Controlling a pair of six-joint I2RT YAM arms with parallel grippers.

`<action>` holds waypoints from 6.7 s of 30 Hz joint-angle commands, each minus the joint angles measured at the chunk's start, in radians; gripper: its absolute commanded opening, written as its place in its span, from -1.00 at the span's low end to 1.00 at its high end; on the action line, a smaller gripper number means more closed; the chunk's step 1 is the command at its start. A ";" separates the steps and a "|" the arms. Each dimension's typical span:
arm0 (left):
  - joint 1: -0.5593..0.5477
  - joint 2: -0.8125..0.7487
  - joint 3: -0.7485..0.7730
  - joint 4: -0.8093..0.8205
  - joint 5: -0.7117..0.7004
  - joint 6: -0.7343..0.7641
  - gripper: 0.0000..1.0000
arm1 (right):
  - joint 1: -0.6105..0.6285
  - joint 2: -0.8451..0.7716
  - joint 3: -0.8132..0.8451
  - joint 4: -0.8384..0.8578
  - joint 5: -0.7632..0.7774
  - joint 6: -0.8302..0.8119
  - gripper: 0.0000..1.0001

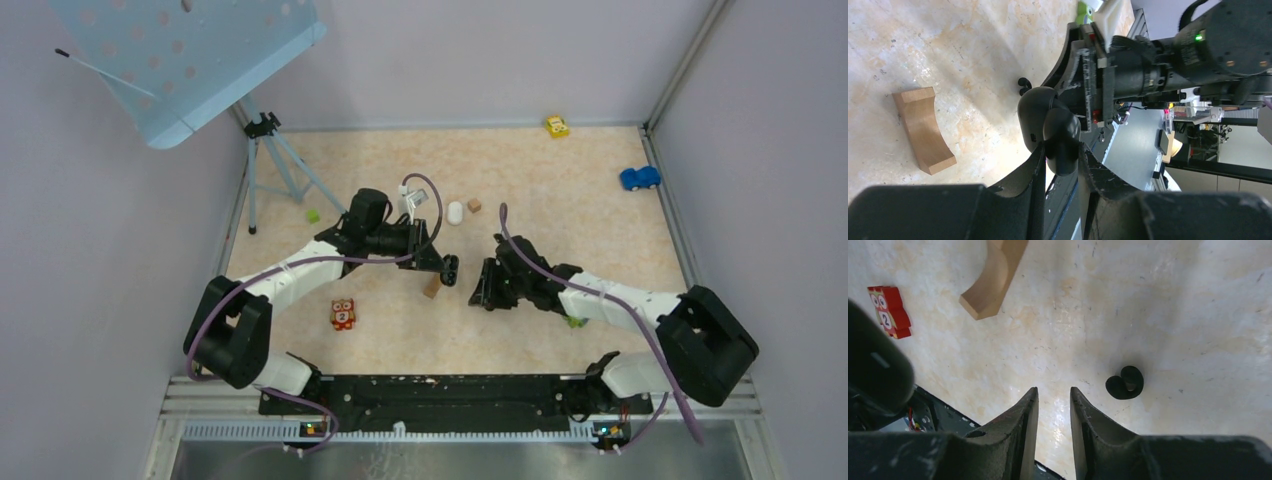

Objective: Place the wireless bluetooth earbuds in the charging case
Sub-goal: Adjust the left earbud at the center of the board, then pick up the left earbud from the center of the board, then insert the left earbud into the left side groove of the charging case.

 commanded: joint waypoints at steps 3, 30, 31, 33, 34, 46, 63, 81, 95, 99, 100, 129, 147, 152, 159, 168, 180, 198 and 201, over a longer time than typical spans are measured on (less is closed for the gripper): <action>0.004 -0.036 0.032 -0.004 0.001 0.016 -1.00 | -0.033 -0.090 0.073 -0.149 0.166 -0.164 -0.40; 0.002 -0.037 0.038 -0.020 -0.016 0.008 -1.00 | -0.023 -0.129 -0.114 -0.063 0.211 0.161 -0.41; 0.003 -0.035 0.037 -0.018 -0.014 0.008 -1.00 | -0.023 -0.122 -0.114 -0.053 0.211 0.164 -0.41; 0.003 -0.033 0.037 -0.017 -0.011 0.008 -1.00 | -0.023 -0.110 -0.115 -0.038 0.217 0.172 -0.41; 0.003 -0.031 0.040 -0.016 -0.010 0.009 -1.00 | -0.023 -0.105 -0.117 -0.027 0.220 0.175 -0.41; 0.003 -0.035 0.026 -0.012 -0.010 0.015 -1.00 | -0.005 -0.011 -0.088 0.019 0.223 0.192 -0.42; 0.004 -0.013 0.041 -0.004 -0.012 0.018 -1.00 | -0.002 -0.163 -0.062 -0.068 0.256 0.138 -1.00; 0.004 0.122 0.191 -0.167 0.223 0.176 -1.00 | 0.040 -0.565 0.046 -0.174 0.164 -0.530 -1.00; 0.009 0.194 0.286 -0.267 0.357 0.074 -1.00 | 0.105 -0.642 0.069 -0.066 0.068 -0.952 -1.00; 0.008 0.227 0.304 -0.298 0.416 0.071 -1.00 | 0.163 -0.612 0.118 -0.072 0.064 -1.071 -1.00; 0.008 0.234 0.305 -0.299 0.426 0.071 -1.00 | 0.181 -0.598 0.137 -0.093 0.077 -1.117 -1.00; 0.009 0.291 0.328 -0.385 0.488 0.043 -1.00 | 0.438 -0.368 0.273 -0.238 0.264 -1.475 -1.00; 0.010 0.276 0.308 -0.385 0.510 0.056 -1.00 | 0.438 -0.338 0.234 -0.205 0.258 -1.493 -1.00; 0.009 0.273 0.308 -0.398 0.517 0.067 -1.00 | 0.437 -0.321 0.232 -0.198 0.253 -1.507 -1.00; 0.009 0.267 0.307 -0.413 0.517 0.081 -1.00 | 0.438 -0.304 0.225 -0.193 0.244 -1.523 -1.00; 0.009 0.267 0.308 -0.418 0.510 0.081 -1.00 | 0.438 -0.268 0.250 -0.290 0.206 -1.552 -1.00; 0.008 0.271 0.305 -0.418 0.506 0.083 -1.00 | 0.438 -0.263 0.251 -0.298 0.210 -1.572 -0.74; 0.009 0.282 0.305 -0.419 0.503 0.086 -1.00 | 0.438 -0.283 0.268 -0.290 0.154 -1.534 -0.48; 0.009 0.285 0.306 -0.418 0.504 0.087 -1.00 | 0.438 -0.289 0.270 -0.285 0.150 -1.525 -0.47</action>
